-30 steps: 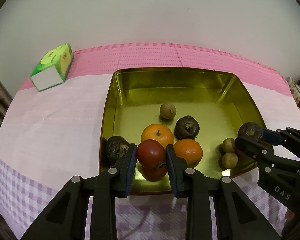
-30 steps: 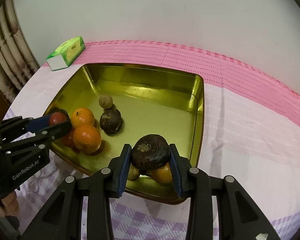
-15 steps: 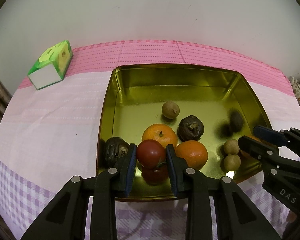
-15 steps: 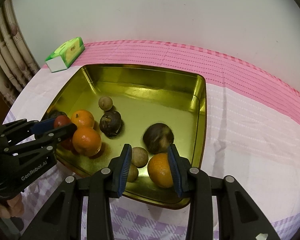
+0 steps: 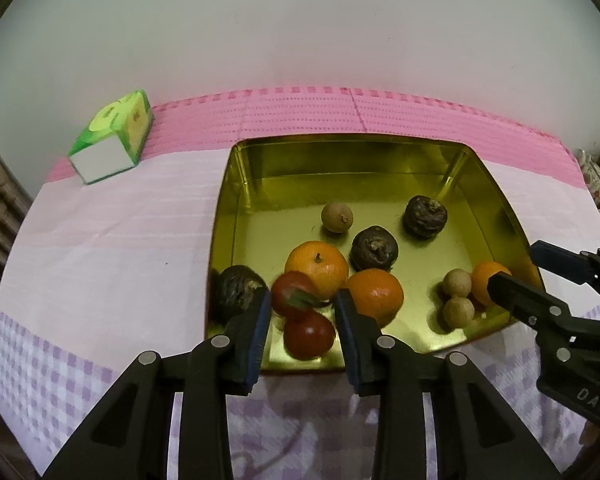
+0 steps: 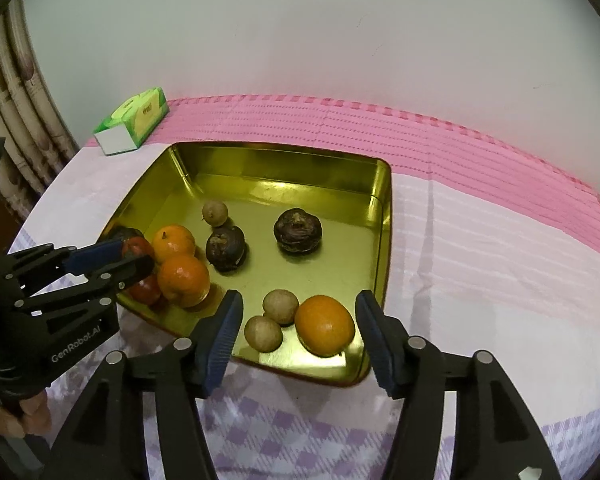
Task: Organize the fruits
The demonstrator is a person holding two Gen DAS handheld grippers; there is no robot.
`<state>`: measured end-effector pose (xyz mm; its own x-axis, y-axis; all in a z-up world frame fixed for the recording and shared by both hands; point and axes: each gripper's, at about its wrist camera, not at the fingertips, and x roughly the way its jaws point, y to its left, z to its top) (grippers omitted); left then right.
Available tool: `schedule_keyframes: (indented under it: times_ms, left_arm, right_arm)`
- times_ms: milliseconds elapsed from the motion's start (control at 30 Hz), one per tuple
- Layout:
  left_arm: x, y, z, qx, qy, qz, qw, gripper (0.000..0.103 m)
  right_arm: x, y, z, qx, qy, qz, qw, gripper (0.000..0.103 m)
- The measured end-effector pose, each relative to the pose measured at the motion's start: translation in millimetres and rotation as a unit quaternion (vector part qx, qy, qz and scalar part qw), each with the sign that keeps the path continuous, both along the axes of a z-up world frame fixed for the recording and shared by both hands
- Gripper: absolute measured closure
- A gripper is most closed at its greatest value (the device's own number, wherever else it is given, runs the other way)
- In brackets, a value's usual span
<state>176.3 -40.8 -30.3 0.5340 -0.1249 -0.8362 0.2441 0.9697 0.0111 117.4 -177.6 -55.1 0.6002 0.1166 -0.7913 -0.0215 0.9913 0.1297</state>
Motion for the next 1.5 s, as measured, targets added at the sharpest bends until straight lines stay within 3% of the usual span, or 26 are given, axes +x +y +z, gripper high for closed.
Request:
schedule_keyframes:
  times_ms: [500, 933, 1500]
  left_arm:
    - [-58.4, 26.0, 19.8, -0.004, -0.016, 0.025, 0.9996, 0.065]
    - [-71.8, 28.5, 14.1, -0.004, -0.011, 0.028, 0.9995, 0.059]
    - [-77.0, 23.8, 13.1, -0.007, -0.011, 0.009, 0.9999, 0.056]
  right_arm:
    - [-50.6, 11.4, 6.5, 0.011, -0.004, -0.011, 1.000, 0.036]
    - [-66.5, 17.7, 2.0, 0.013, 0.004, -0.012, 1.000, 0.029]
    - [-73.0, 19.5, -6.8, 0.000, 0.011, -0.024, 1.000, 0.011]
